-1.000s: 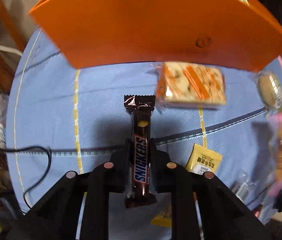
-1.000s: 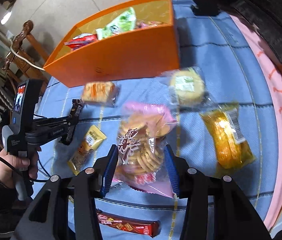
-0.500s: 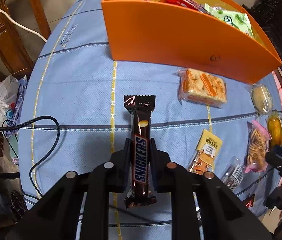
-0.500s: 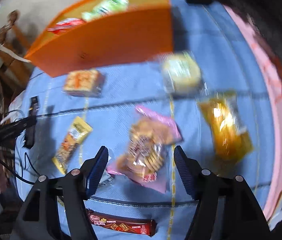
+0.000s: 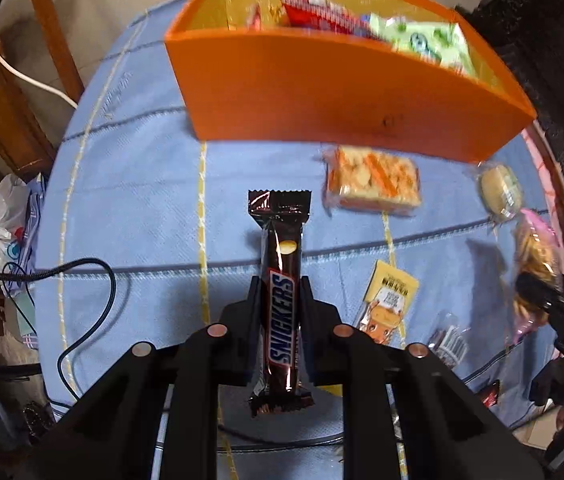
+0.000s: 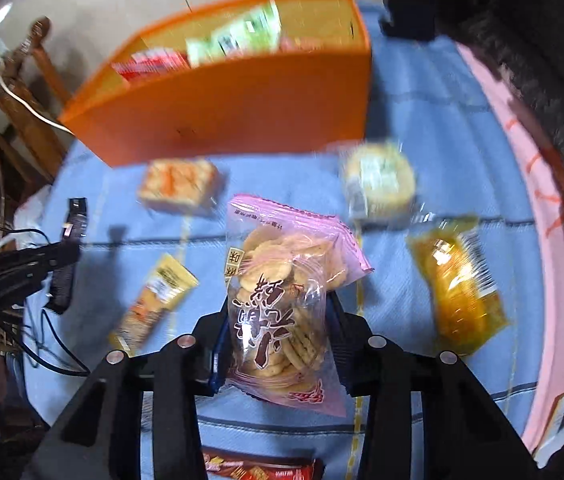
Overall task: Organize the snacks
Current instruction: 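Lower the Snickers and pink cracker bag into the box, opening both grippers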
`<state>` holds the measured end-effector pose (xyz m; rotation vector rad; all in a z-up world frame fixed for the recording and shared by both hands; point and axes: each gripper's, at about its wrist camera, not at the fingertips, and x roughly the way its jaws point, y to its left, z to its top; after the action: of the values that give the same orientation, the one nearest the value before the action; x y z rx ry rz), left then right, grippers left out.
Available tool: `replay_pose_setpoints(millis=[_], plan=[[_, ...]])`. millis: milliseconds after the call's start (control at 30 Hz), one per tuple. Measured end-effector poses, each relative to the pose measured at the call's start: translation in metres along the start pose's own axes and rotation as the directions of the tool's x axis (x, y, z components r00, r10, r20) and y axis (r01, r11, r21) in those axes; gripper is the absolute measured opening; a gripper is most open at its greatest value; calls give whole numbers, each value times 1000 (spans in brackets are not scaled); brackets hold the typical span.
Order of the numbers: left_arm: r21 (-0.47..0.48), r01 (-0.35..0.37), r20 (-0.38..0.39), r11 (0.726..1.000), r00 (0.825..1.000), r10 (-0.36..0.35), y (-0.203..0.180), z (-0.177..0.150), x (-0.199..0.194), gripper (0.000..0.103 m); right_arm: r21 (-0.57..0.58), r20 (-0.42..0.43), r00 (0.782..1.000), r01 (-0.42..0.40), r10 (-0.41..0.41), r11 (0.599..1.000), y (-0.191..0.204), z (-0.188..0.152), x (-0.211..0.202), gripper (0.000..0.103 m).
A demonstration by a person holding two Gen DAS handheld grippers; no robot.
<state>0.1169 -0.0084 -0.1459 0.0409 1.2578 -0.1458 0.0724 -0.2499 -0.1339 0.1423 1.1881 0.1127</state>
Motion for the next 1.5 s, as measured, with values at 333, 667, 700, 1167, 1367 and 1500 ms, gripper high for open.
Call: replay_pose_setpoints(millis=[333, 667, 700, 1167, 1367, 1500], plan=[[62, 18, 173, 998, 984, -29, -17, 64, -66, 17, -71, 214, 976, -31, 46, 997, 22, 75, -64, 42], [68, 24, 236, 997, 971, -40, -38, 162, -68, 17, -58, 287, 956, -42, 57, 997, 20, 170, -51, 42], [68, 22, 232, 997, 972, -37, -40, 167, -64, 17, -58, 286, 957, -40, 55, 998, 17, 172, -45, 42], [-27, -118, 170, 993, 978, 121, -28, 203, -6, 99, -11, 325, 946, 6, -2, 1000, 5, 186, 1, 86], [-37, -128, 167, 991, 977, 133, -22, 194, -12, 99, -42, 298, 953, 77, -61, 996, 14, 171, -5, 92], [-33, -123, 186, 992, 974, 127, -20, 178, -28, 99, -41, 302, 950, 96, -79, 995, 12, 150, -22, 96]])
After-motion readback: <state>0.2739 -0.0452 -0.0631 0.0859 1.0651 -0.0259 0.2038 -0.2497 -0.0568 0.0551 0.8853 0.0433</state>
